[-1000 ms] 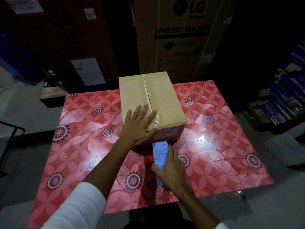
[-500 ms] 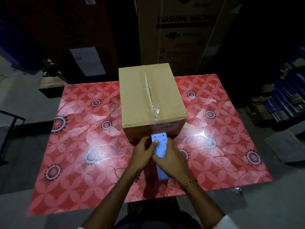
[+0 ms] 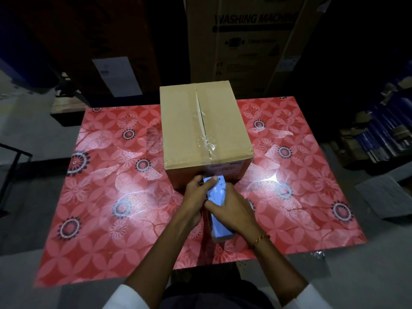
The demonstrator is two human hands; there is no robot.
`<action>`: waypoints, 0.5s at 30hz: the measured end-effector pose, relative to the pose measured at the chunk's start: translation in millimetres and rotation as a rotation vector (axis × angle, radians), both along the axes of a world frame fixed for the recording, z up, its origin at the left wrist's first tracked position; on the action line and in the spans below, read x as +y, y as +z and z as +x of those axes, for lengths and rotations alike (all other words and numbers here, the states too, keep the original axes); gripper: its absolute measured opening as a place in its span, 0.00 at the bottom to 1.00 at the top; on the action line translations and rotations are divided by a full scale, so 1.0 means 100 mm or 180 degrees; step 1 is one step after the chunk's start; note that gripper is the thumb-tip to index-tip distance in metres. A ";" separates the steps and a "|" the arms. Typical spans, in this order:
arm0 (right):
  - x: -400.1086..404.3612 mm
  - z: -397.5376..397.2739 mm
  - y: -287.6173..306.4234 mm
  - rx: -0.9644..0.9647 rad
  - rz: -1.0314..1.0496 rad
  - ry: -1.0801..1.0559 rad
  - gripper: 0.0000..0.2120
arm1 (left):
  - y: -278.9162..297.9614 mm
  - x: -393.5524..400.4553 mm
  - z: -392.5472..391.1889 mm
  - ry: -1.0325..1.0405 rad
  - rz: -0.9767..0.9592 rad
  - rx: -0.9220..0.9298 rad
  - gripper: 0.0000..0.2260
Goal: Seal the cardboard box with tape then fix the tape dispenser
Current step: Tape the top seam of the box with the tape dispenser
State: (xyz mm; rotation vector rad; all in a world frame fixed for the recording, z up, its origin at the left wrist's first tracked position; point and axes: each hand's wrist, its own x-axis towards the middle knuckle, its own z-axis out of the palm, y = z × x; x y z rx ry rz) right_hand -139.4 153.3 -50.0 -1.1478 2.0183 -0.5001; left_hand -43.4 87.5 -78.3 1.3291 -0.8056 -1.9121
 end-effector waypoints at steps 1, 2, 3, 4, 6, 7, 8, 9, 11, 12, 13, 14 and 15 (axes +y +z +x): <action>-0.01 -0.01 0.01 -0.0034 0.0013 -0.0011 0.30 | 0.01 0.00 -0.01 0.0017 -0.0017 -0.0025 0.03; -0.03 -0.02 0.01 -0.0075 0.0036 -0.0024 0.29 | 0.01 -0.01 -0.02 0.0037 -0.0027 -0.0051 0.03; -0.05 -0.03 0.03 -0.0119 0.0069 -0.0020 0.27 | 0.02 -0.02 -0.03 0.0046 -0.0027 -0.0085 0.03; -0.07 -0.04 0.03 -0.0211 0.0077 -0.0020 0.24 | 0.02 -0.03 -0.04 0.0043 -0.0023 -0.0120 0.04; -0.11 -0.06 0.06 -0.0463 0.0039 -0.0040 0.14 | 0.03 -0.05 -0.05 0.0010 -0.0010 -0.0135 0.03; -0.12 -0.07 0.07 -0.0607 0.0024 -0.0027 0.10 | 0.04 -0.05 -0.05 -0.0013 0.0008 -0.0126 0.03; -0.13 -0.09 0.05 -0.0737 0.0029 -0.0010 0.08 | 0.03 -0.05 -0.06 -0.0056 0.0037 -0.0143 0.03; -0.13 -0.10 0.03 -0.0843 0.0091 -0.0004 0.07 | 0.03 -0.04 -0.06 -0.0112 0.0095 -0.0189 0.04; -0.08 -0.13 -0.03 -0.0963 0.0230 0.0008 0.09 | -0.02 -0.01 -0.05 -0.0241 0.0264 -0.0310 0.07; -0.05 -0.14 -0.08 -0.1019 0.0270 -0.0032 0.11 | -0.07 0.01 -0.05 -0.0298 0.0345 -0.0386 0.08; -0.02 -0.16 -0.12 -0.1089 0.0296 -0.0105 0.12 | -0.10 0.04 -0.05 -0.0336 0.0415 -0.0450 0.09; 0.03 -0.20 -0.16 -0.1180 0.0298 -0.0193 0.10 | -0.15 0.06 -0.06 -0.0344 0.0447 -0.0492 0.10; 0.07 -0.24 -0.21 -0.1283 0.0293 -0.0302 0.10 | -0.17 0.08 -0.08 -0.0325 0.0467 -0.0496 0.10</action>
